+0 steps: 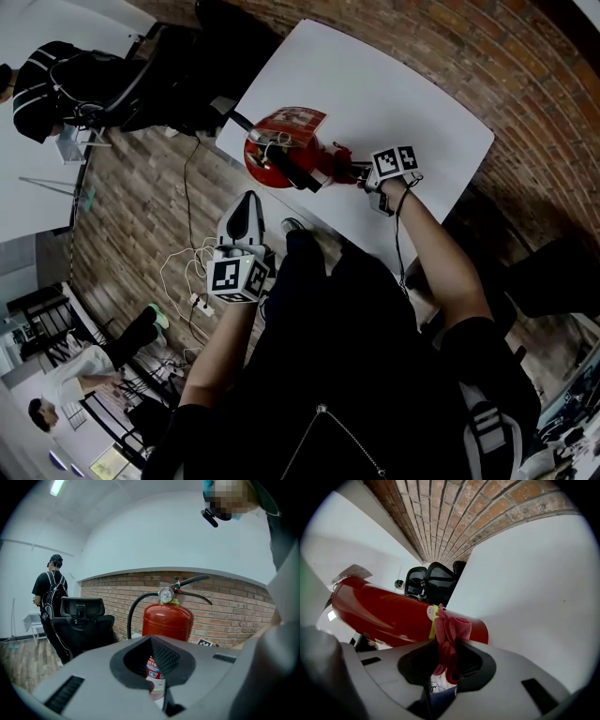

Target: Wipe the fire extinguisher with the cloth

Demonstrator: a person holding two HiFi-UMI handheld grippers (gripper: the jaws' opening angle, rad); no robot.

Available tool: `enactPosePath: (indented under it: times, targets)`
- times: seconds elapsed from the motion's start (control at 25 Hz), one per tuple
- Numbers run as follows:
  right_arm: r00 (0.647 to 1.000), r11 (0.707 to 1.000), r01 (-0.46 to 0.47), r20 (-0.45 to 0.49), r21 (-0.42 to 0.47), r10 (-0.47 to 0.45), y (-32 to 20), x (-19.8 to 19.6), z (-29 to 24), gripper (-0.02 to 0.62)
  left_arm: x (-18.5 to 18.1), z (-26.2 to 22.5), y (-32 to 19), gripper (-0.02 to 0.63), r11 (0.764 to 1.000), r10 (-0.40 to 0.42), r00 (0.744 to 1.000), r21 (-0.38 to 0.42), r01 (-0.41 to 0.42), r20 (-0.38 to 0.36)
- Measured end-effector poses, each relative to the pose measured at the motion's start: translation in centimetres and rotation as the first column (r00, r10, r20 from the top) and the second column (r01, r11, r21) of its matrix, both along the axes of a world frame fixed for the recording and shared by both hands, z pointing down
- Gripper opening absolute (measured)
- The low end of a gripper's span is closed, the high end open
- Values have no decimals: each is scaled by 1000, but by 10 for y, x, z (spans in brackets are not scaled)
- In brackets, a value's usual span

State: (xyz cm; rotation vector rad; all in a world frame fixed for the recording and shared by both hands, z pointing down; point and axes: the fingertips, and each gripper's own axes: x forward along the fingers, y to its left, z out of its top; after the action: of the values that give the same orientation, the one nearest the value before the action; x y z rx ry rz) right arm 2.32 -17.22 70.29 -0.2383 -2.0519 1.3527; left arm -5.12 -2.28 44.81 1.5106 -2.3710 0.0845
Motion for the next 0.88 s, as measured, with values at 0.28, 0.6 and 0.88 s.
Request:
enactPosePath:
  times: [0.28,0.6,0.88]
  targets:
    - [999,1000,22,42,8,-22,1,0,-32,101,2,-2,-5,29,1000,5,1000,9,-5,4]
    - [997,1000,11,80,-26,-9,2,3,-58,101,5,-4,-7,31,1000,2,1000,16,-2,4]
    - [993,998,2,118,-56,5,3,4,-84,101,8,-4,-10,29,1000,6,1000,23,-6,0]
